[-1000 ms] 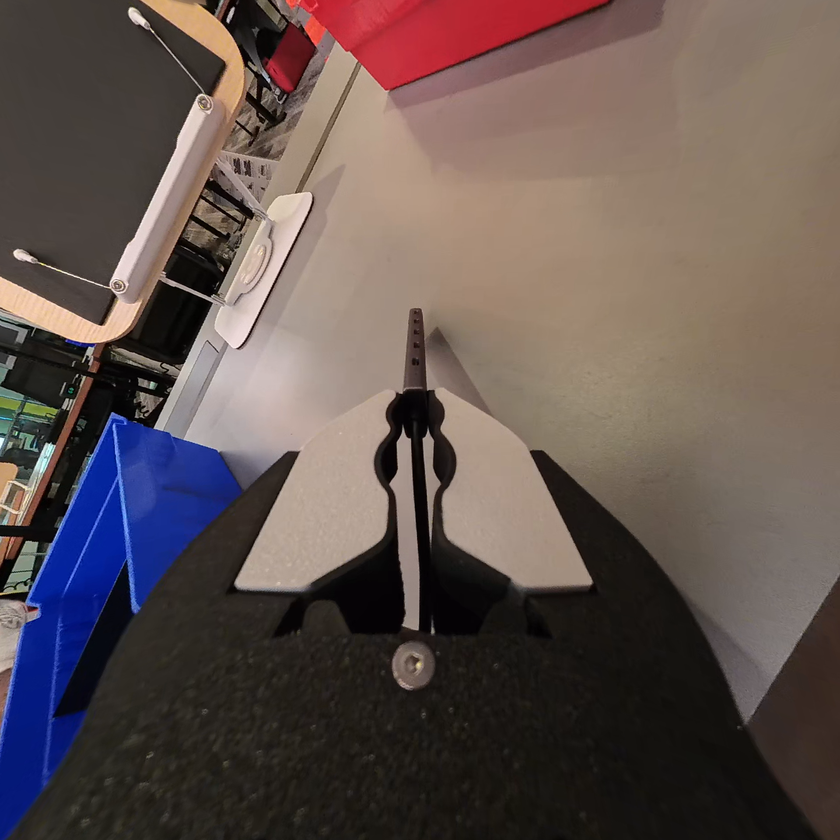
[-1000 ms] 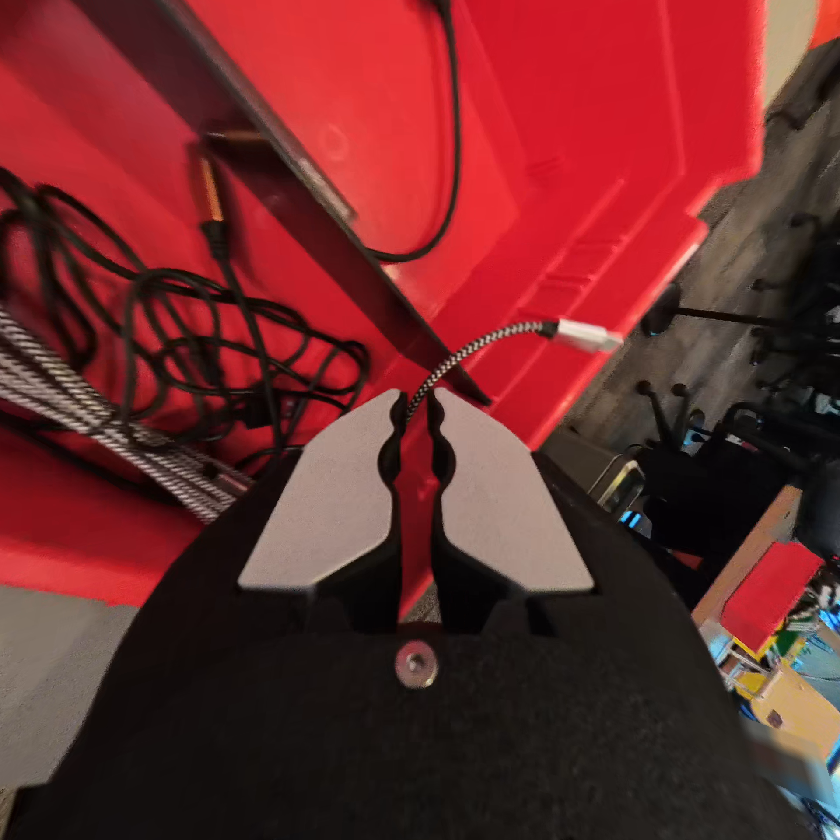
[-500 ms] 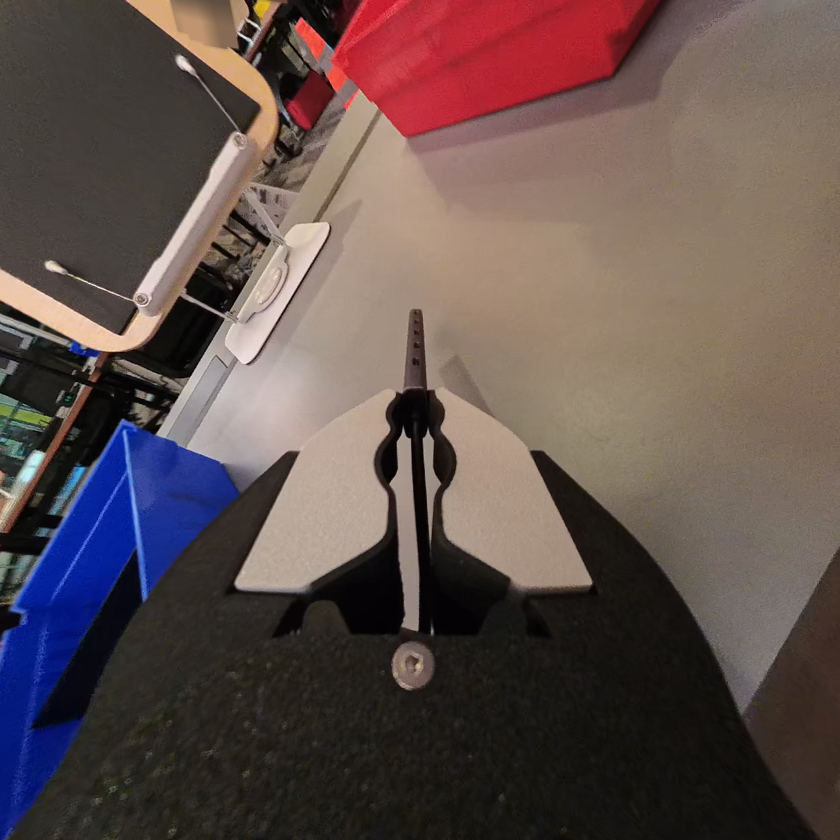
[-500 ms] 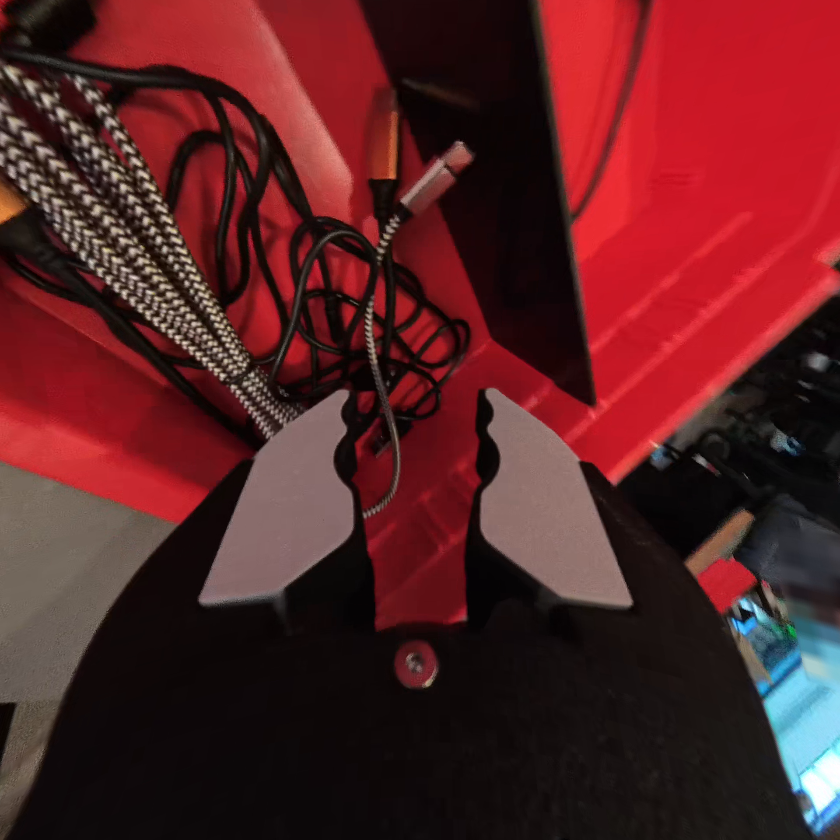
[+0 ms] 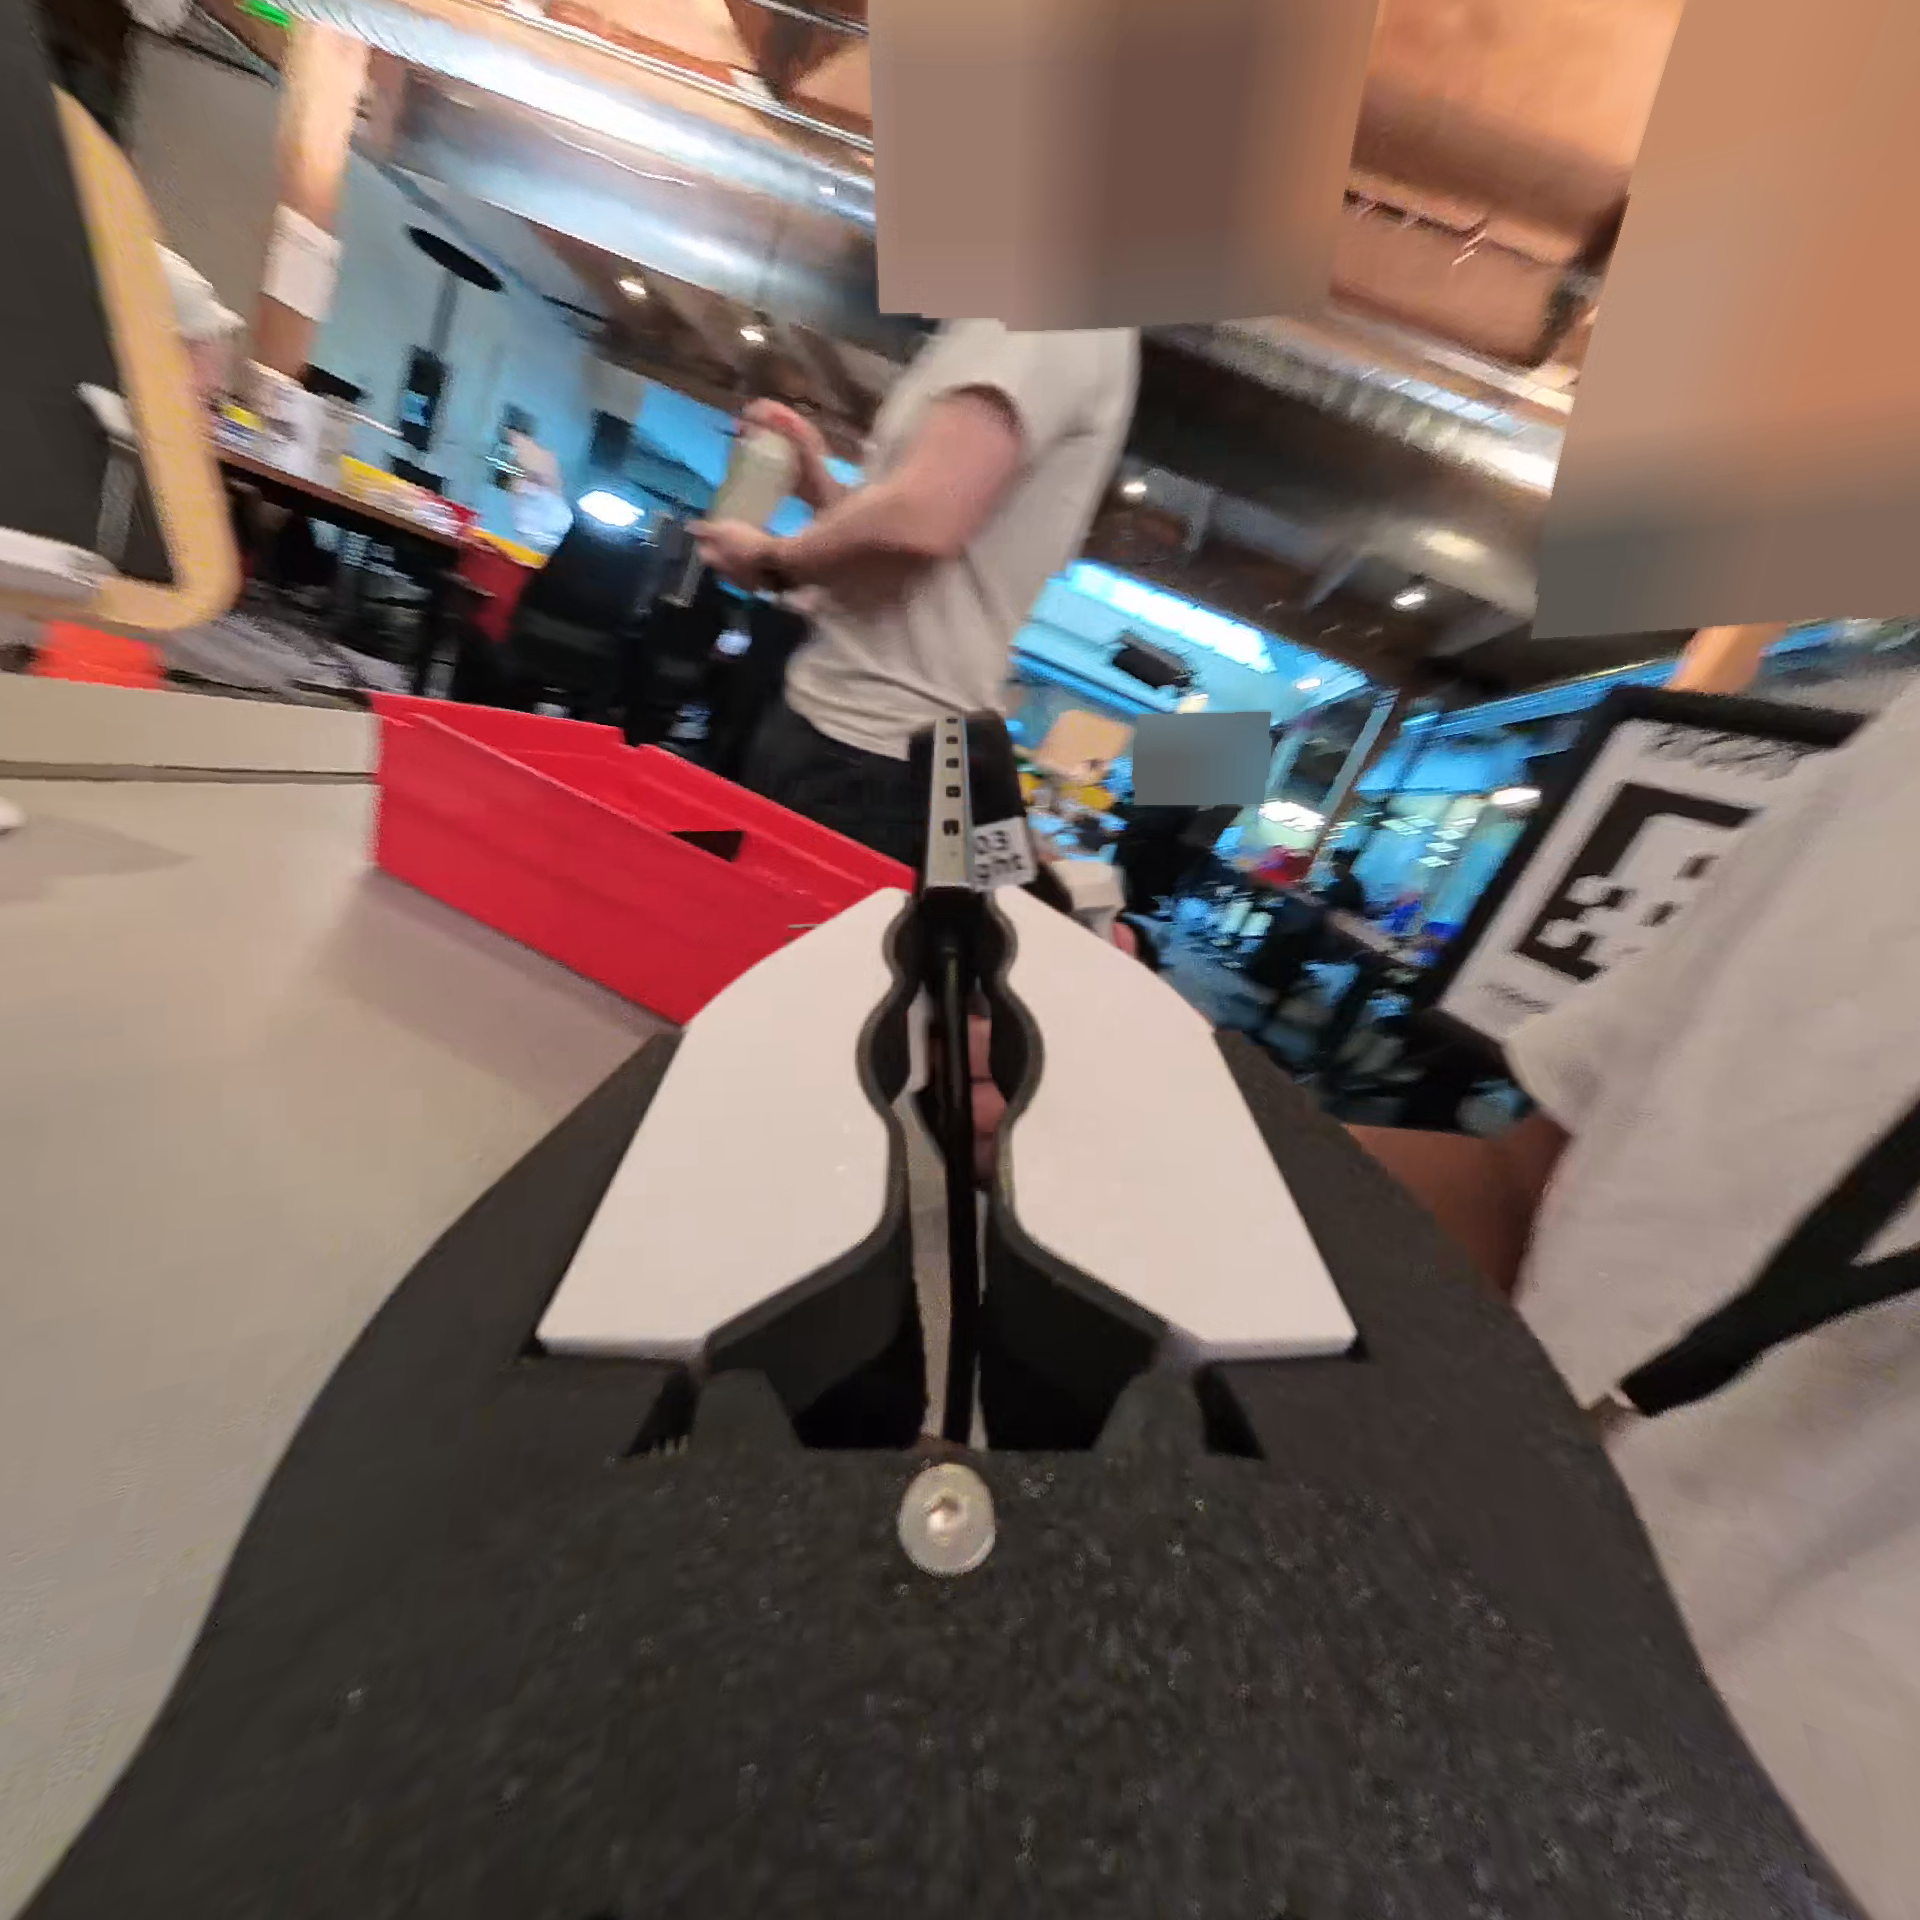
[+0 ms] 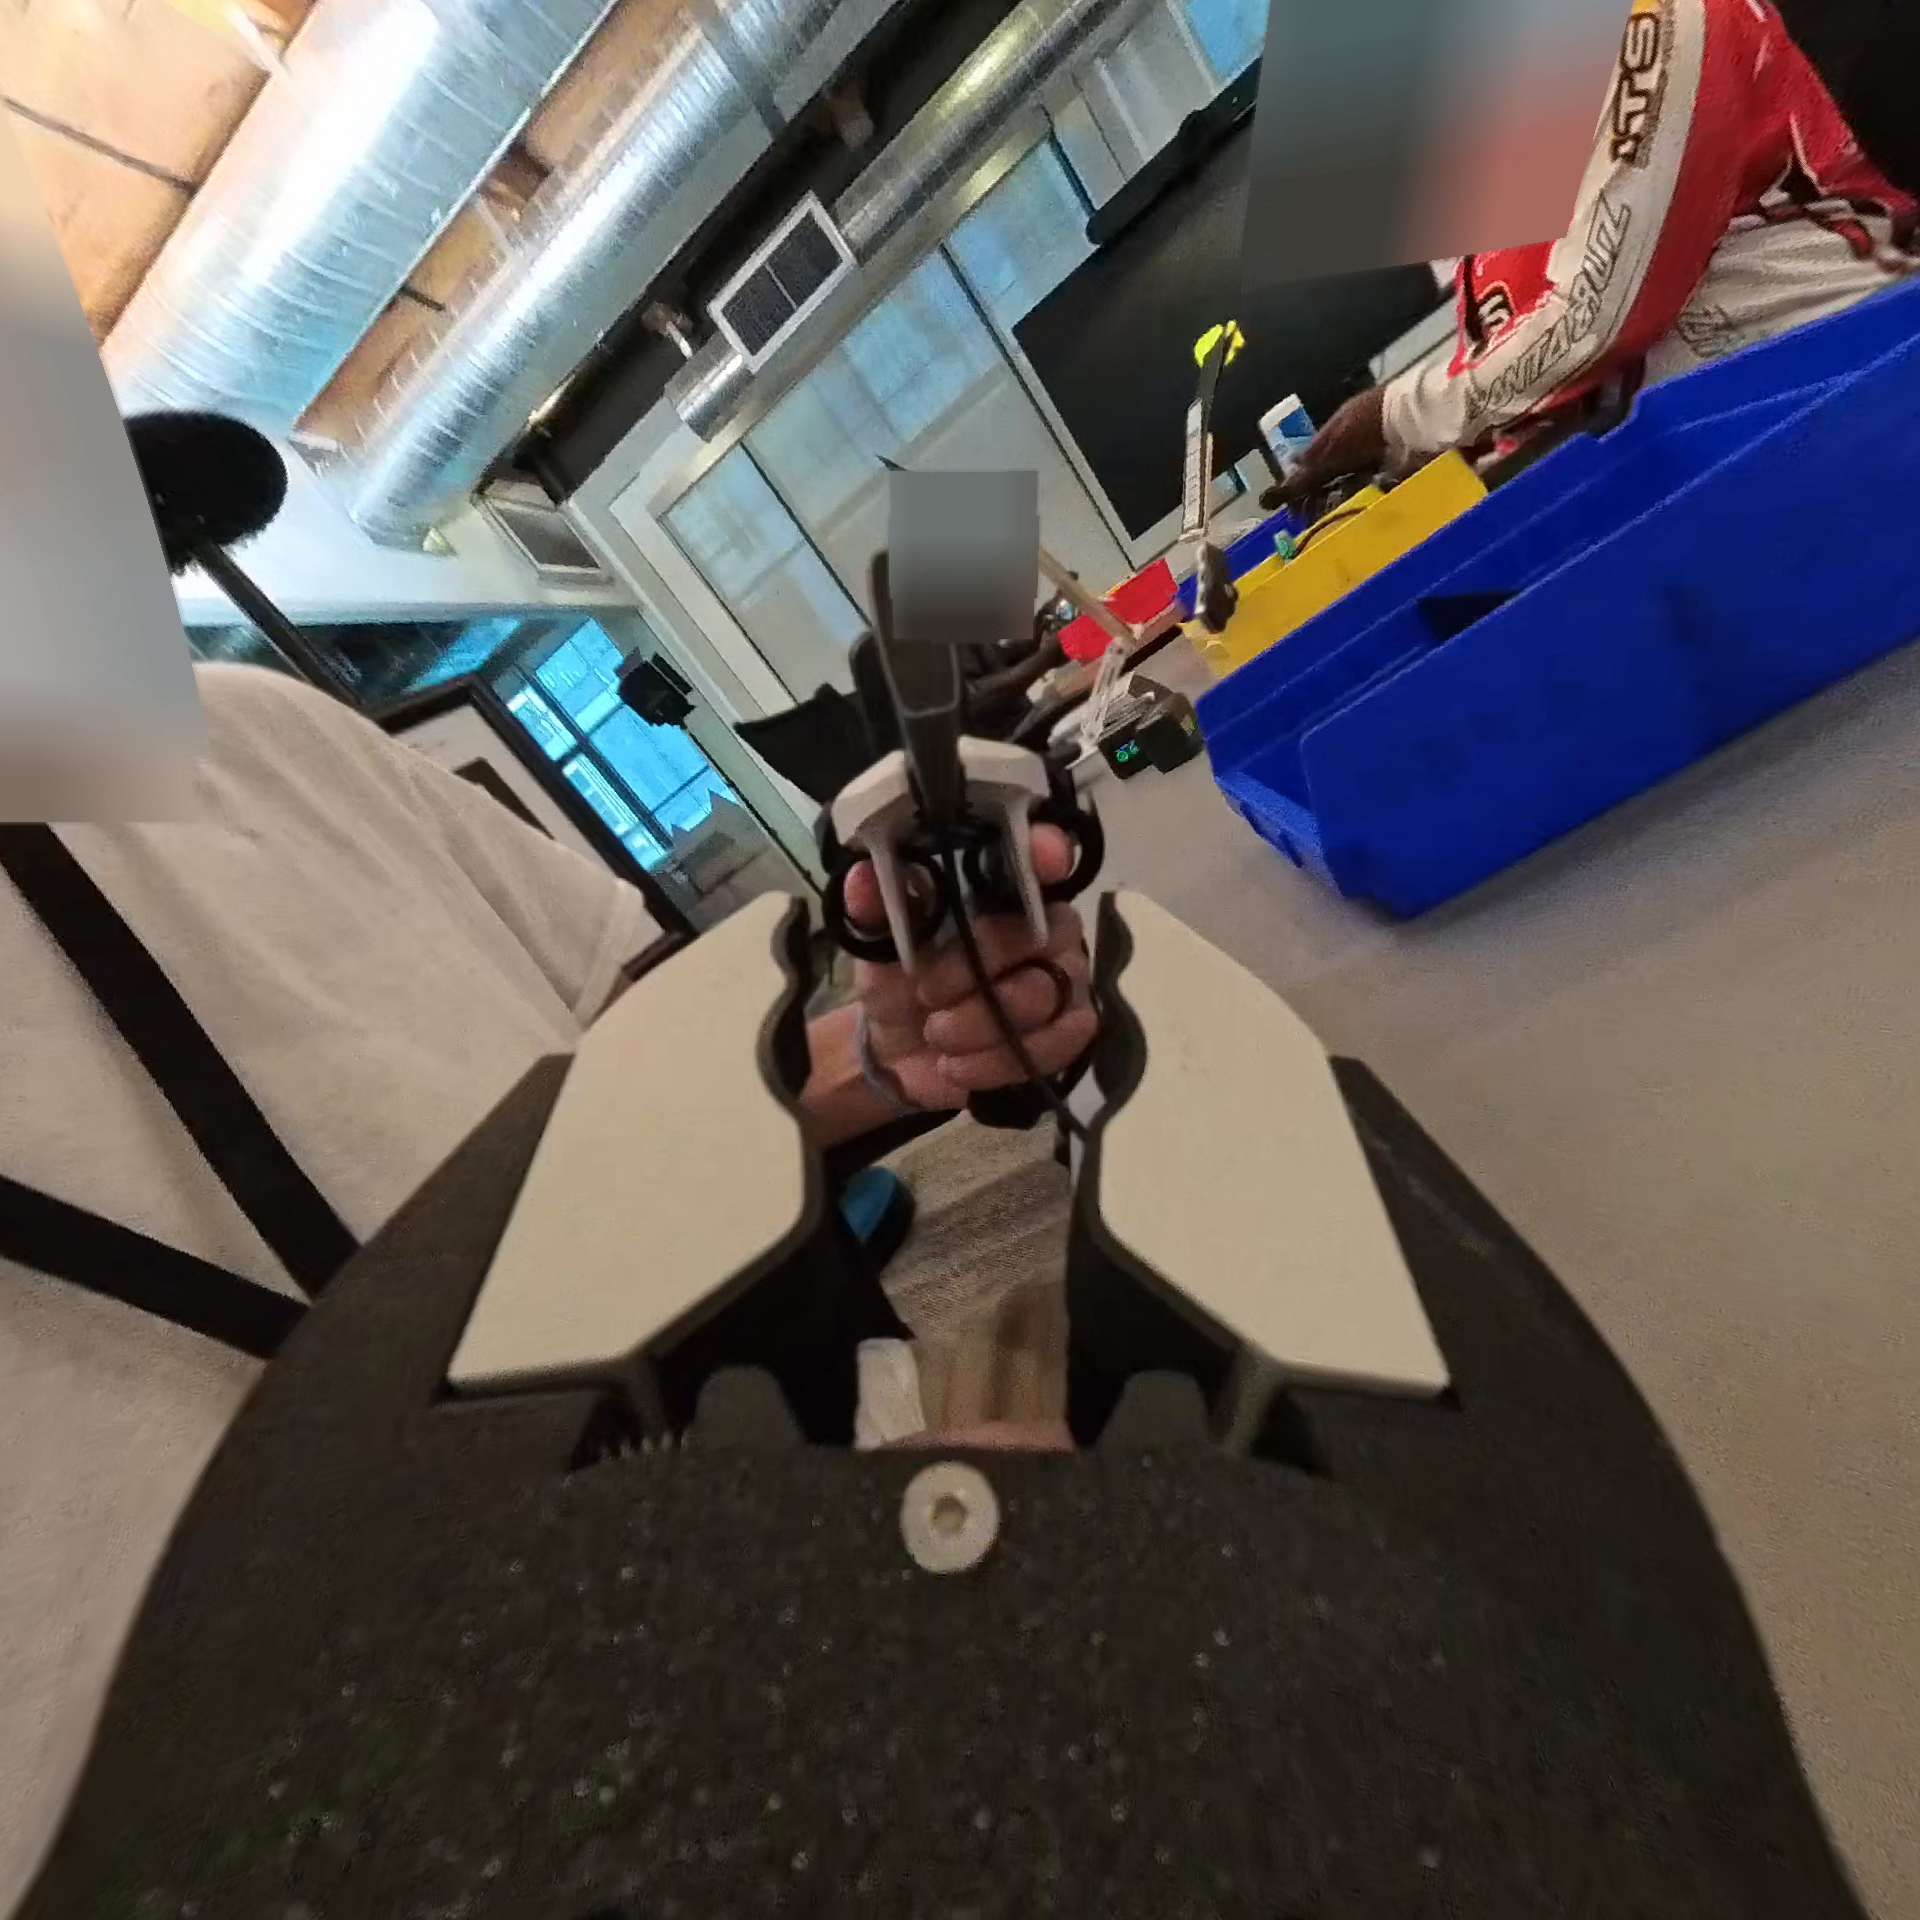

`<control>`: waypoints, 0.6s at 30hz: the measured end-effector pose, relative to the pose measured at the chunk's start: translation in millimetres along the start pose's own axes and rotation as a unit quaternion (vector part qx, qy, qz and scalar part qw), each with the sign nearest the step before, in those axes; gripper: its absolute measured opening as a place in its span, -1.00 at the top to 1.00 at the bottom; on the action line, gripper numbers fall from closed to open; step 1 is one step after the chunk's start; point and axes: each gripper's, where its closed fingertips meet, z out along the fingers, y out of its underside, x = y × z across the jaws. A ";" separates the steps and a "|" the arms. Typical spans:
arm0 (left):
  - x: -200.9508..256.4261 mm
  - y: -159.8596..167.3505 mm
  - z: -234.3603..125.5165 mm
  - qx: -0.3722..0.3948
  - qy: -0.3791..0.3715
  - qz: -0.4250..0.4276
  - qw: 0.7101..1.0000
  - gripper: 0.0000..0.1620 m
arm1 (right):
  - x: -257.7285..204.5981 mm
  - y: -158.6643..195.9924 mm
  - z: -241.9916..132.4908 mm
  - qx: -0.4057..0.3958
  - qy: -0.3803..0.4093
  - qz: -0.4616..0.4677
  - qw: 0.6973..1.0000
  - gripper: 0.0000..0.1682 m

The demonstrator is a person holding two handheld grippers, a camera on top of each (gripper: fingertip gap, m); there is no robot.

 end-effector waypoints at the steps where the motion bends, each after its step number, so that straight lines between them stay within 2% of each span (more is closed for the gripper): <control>1: 2.5 0.0 0.6 0.005 0.009 -0.012 1.000 0.88 | -3.1 0.1 6.0 -0.003 0.000 -0.019 1.000 0.39; 3: 7.2 3.8 3.8 0.003 0.025 -0.031 0.999 0.88 | -13.6 -6.2 17.3 0.019 -0.017 -0.029 0.999 0.44; 4: 8.4 7.4 6.2 -0.003 0.027 -0.036 0.999 0.88 | -16.2 -9.6 20.2 0.030 -0.020 -0.036 0.999 0.78; 5: 8.6 10.9 8.7 -0.009 0.024 -0.037 0.999 0.88 | -11.3 -14.8 19.8 0.045 0.004 -0.052 0.998 0.90; 7: 10.8 19.3 12.6 -0.033 0.029 -0.045 0.998 0.88 | -13.9 -21.6 17.6 0.062 0.008 -0.072 0.995 0.90; 10: 1.6 20.6 10.0 -0.048 -0.002 -0.022 0.999 0.62 | -8.6 -46.6 -0.2 0.059 0.074 -0.123 0.988 0.90; 12: -10.5 18.4 4.3 -0.049 -0.033 -0.003 0.998 0.61 | -7.9 -89.7 -30.0 0.058 0.131 -0.175 0.974 0.90; 14: -23.6 17.5 -0.9 -0.047 -0.058 -0.014 0.997 0.67 | -11.2 -147.8 -68.8 0.060 0.202 -0.248 0.946 0.90; 18: -38.3 18.1 -4.5 -0.025 -0.054 -0.117 0.991 0.71 | 8.6 -254.7 -149.4 0.017 0.374 -0.369 0.851 0.90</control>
